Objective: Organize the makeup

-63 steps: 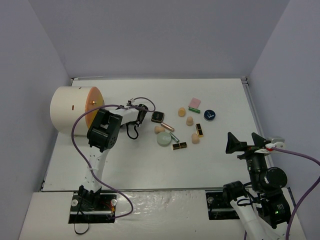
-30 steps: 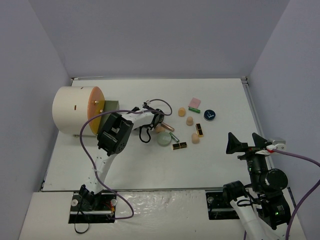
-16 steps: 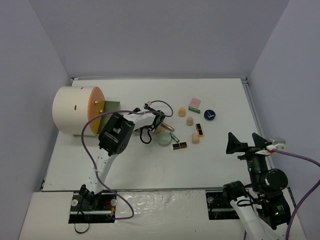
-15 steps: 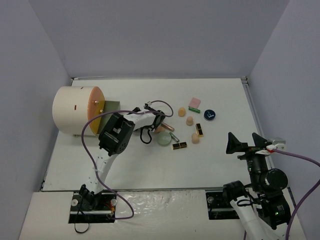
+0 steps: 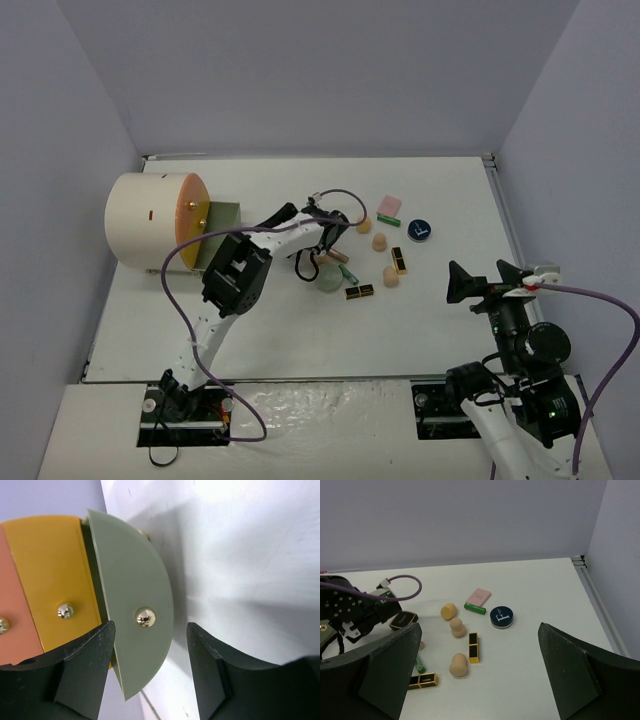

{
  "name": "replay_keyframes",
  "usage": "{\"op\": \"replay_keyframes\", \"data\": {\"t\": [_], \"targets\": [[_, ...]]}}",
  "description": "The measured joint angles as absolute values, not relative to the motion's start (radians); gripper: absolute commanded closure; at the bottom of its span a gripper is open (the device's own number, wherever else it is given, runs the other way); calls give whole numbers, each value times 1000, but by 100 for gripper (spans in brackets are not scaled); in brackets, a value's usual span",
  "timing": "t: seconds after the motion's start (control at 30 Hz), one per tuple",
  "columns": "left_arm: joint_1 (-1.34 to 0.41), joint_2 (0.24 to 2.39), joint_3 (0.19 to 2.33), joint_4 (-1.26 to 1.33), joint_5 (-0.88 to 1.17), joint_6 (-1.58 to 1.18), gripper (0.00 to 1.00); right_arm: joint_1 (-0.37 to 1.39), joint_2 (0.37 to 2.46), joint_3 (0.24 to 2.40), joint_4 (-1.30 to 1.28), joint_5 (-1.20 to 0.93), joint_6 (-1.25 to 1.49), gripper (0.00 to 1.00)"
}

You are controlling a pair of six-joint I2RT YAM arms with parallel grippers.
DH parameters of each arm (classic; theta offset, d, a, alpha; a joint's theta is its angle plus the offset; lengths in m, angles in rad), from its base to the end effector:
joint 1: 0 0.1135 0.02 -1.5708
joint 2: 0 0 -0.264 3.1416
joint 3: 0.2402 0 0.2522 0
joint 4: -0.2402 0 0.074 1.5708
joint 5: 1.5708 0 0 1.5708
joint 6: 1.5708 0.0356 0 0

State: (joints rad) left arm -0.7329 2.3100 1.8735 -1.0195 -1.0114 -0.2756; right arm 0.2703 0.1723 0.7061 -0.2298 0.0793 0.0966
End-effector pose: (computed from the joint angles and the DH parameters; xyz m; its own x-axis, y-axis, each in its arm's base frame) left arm 0.3590 -0.2826 0.1671 -0.7875 0.5145 -0.3393 0.0713 0.6229 0.7790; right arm 0.0439 0.0092 0.3678 0.2685 0.1742 -0.9474 -0.2203 0.9686 0.1156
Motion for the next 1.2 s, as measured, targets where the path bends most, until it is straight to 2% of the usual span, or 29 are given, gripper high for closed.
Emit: {"op": "replay_keyframes", "data": {"t": [0.17,0.47,0.77,0.93,1.03,1.2], "targets": [[-789,2191,2005,-1038,-854,-277,32,271,336,803,-253,42,94,0],[-802,1680,2027,-1012,-618,-299,5,271,767,997,-355,37,164,0],[-774,1253,1704,-986,-559,-320,3,277,1087,1035,-400,-23,212,2],[-764,1032,1476,-956,-565,-327,3,277,1178,1029,-387,-15,226,15],[-762,907,1329,-948,-570,-328,3,277,1234,1016,-349,-3,235,27],[-757,804,1167,-913,-565,-345,3,277,1331,978,-283,5,239,43]]}}
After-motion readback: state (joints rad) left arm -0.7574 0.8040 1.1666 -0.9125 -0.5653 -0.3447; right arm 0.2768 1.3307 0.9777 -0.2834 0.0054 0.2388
